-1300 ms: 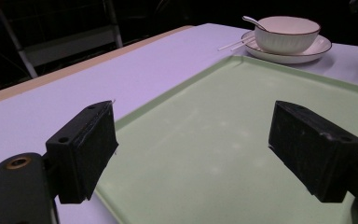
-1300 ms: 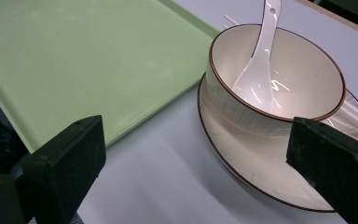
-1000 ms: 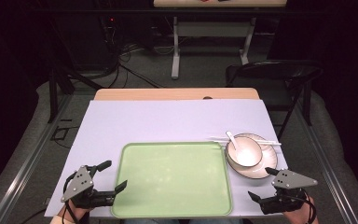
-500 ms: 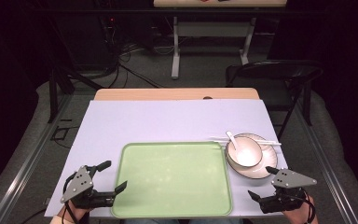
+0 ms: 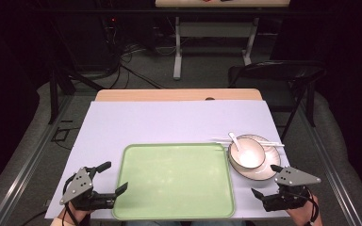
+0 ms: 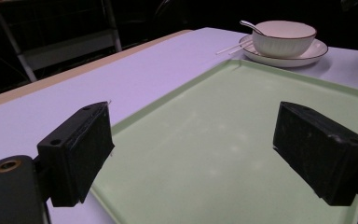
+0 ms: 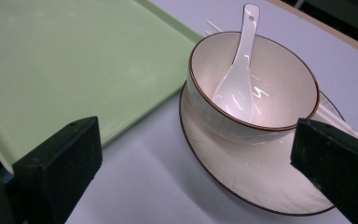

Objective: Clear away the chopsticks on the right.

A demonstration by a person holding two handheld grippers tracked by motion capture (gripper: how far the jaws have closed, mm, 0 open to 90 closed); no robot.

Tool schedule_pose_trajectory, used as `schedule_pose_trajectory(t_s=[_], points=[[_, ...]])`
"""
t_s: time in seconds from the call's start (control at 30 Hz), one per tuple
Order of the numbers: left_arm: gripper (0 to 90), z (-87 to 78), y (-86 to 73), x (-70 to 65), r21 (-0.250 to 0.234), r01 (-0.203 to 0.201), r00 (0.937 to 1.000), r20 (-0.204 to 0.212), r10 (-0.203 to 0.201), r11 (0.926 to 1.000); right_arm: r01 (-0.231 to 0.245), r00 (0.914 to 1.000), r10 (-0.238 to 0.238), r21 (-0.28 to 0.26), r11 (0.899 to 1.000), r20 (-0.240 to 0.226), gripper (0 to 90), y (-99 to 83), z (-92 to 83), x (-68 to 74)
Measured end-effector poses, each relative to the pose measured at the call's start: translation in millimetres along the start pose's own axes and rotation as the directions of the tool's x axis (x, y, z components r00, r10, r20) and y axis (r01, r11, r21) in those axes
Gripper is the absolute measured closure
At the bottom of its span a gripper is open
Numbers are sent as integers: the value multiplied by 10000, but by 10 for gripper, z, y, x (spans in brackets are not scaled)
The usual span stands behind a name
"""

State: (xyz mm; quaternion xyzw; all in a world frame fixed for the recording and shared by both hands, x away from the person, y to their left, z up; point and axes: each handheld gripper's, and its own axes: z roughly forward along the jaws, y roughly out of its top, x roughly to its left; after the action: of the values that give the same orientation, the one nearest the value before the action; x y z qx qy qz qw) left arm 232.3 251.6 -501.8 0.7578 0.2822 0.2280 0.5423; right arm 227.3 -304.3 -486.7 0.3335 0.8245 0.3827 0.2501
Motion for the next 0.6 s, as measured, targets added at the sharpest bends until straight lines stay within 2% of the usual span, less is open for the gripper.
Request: schedule_pose_trajectory(t_s=[0.4,0.6], points=[[114,-19,-3,4,-193,84,9999,-74,-85,9998,-72,9995,77,-157,9999,313,3,81,-7,-88],[91,-19,-4,4,-184,97,9999,-92,-99,9998,-260,9981,268,-153,9995,550,0,170,9,-194]])
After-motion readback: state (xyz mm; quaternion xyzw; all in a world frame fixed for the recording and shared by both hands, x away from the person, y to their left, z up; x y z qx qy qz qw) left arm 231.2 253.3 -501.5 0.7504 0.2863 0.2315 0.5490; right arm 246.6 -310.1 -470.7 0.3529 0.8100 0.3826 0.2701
